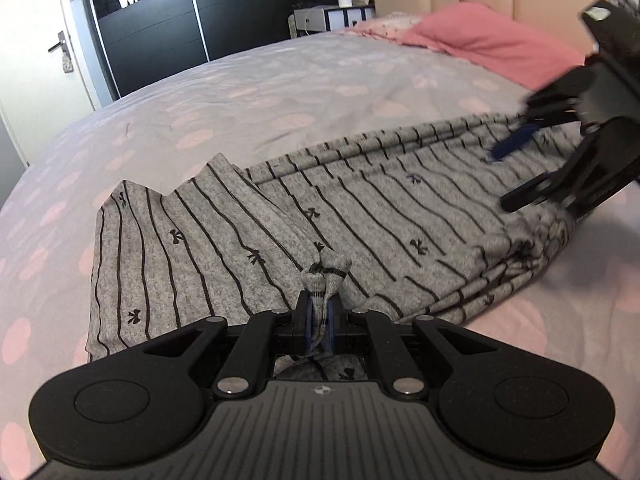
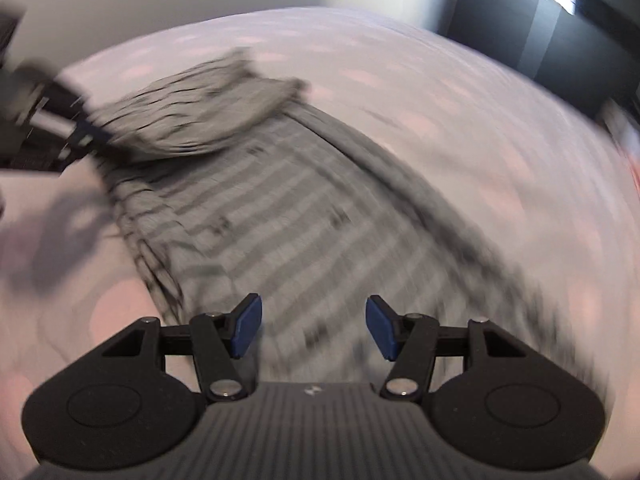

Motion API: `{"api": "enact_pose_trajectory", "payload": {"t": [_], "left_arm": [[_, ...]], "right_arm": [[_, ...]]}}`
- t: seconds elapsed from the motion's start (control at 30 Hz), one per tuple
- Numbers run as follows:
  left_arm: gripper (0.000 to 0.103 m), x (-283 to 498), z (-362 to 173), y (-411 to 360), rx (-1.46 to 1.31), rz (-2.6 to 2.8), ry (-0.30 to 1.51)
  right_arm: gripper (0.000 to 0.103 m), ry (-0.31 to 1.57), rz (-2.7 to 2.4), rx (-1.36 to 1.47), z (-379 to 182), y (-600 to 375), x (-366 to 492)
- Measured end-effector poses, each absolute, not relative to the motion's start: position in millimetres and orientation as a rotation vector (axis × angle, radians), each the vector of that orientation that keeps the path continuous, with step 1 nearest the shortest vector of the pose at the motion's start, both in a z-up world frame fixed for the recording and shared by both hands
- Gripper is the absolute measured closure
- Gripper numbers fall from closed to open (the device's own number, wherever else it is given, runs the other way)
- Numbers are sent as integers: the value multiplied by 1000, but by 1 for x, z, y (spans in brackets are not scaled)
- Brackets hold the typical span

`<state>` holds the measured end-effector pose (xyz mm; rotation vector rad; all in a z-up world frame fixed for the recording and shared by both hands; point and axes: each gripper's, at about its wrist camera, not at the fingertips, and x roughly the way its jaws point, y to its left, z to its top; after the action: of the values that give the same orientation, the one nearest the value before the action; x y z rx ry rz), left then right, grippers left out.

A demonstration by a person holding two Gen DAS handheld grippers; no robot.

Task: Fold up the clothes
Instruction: 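Grasp the garment edge with the right tool while the left tool holds the leg end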

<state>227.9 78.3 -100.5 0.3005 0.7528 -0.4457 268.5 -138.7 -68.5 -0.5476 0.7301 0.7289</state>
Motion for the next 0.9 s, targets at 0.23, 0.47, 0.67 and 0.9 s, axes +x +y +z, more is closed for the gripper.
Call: {"api": "enact_pose_trajectory", "payload": {"t": [0.23, 0.47, 0.67, 0.9], "left_arm": [[98, 234, -88, 102, 239, -409, 742], [98, 257, -85, 123, 228, -408, 877], [98, 284, -87, 129, 279, -490, 1027], [98, 306, -92, 132, 278, -543, 1186]], "right_arm": [[43, 449, 936, -1010, -79, -70, 307], [44, 231, 1085, -1397, -92, -15, 335], [44, 107, 1152, -1711, -109, 23, 355], [50, 9, 1160, -1902, -129, 48, 376]]}}
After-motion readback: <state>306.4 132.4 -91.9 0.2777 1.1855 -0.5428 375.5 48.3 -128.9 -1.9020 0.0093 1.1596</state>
